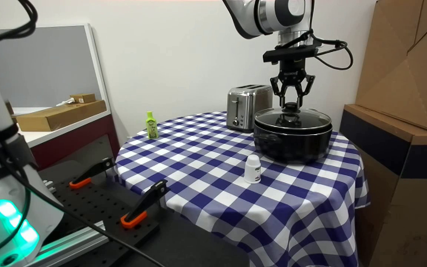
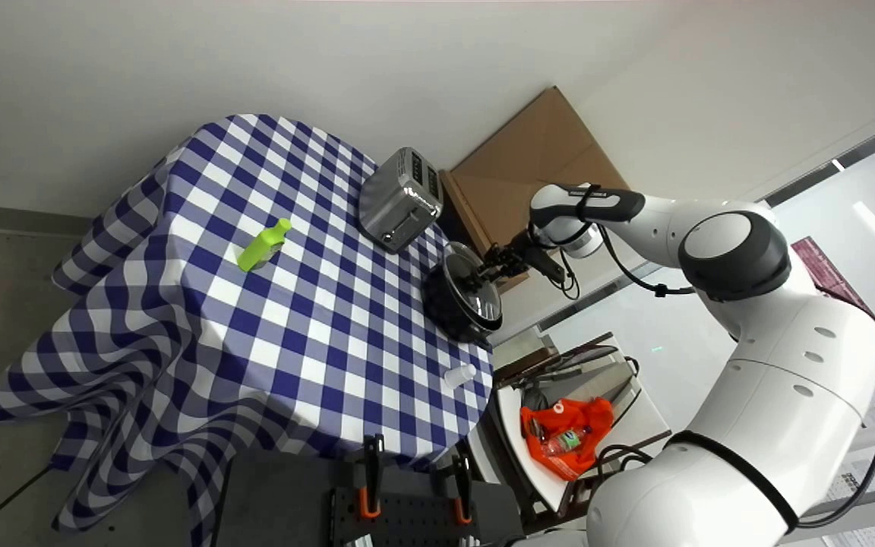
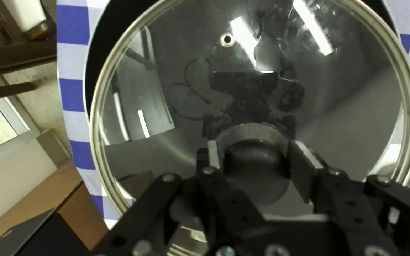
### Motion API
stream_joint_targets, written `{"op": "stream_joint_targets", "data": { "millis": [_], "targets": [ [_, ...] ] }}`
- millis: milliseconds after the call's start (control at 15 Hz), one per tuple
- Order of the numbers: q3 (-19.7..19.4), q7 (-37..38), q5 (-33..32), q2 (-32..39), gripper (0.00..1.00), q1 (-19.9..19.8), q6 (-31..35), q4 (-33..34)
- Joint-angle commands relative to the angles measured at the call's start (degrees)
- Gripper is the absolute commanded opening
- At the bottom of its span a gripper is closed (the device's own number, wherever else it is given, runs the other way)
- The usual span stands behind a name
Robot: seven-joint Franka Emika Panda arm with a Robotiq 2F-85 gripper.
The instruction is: Put the lid on the black pot
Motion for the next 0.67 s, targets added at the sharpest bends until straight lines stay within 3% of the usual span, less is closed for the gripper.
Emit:
{"op": "stream_joint_targets", "data": {
  "millis": [0, 600],
  "targets": [
    [0.64, -2.8, 1.76, -4.58, 0.24, -1.08, 1.58, -6.18],
    [0.22, -3.18, 1.55, -9.7, 0.24, -0.75, 4.94, -15.32]
  ]
}}
